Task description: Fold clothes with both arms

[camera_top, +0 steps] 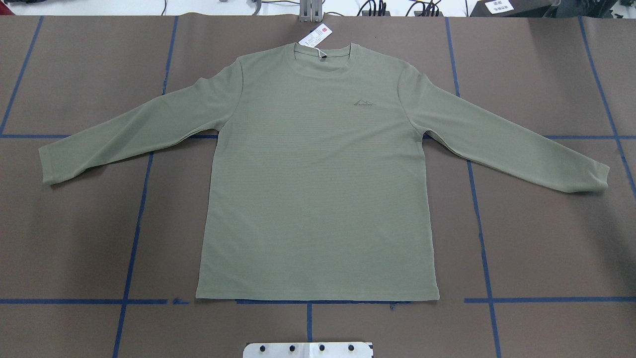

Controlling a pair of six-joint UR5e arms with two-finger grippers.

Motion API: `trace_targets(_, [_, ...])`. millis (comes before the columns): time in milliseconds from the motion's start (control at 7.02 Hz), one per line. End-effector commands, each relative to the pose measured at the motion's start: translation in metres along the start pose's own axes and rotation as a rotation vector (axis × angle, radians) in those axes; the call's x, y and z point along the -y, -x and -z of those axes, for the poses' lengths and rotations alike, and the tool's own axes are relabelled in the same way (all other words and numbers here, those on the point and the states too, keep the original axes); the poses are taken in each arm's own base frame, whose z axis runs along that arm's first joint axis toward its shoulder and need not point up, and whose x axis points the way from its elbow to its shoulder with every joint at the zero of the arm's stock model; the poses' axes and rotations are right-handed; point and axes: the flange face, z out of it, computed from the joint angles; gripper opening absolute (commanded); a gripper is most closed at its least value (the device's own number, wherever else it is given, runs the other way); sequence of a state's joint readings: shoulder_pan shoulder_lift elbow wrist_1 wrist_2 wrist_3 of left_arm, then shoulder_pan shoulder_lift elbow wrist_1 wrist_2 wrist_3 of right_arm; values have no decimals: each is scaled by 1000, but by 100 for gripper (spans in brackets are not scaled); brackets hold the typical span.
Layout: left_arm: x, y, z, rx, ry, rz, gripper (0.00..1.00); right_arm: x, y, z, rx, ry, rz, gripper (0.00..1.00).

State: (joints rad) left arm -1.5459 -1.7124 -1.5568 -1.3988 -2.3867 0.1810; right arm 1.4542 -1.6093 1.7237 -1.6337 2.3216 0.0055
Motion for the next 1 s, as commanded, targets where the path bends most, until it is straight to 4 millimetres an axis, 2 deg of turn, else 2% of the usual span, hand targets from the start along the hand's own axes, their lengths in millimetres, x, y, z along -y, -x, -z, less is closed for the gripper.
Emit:
trace_targets(0, [4,7,0,-34,-3,-11,100,-4,-3,-3,-1,7,-6,100])
trace_targets(142, [3,-10,13,-42,-27,-36,100,-3,1,0,11,1,-18,100])
trace_targets(285, [3,-11,9,-22,-17,-42,100,3,9,6,30,-12,-22,100])
trace_targets(427, [4,-23,23,-15,-44,-70,100,4,4,0,30,-9,-31,100])
trace_targets(712, [4,-24,22,-25,-48,-83,100,-1,2,-11,46,-82,52,100])
trace_targets(855, [0,-23,19,-27,-44,-78,100,-2,10,-18,96,-75,75,100])
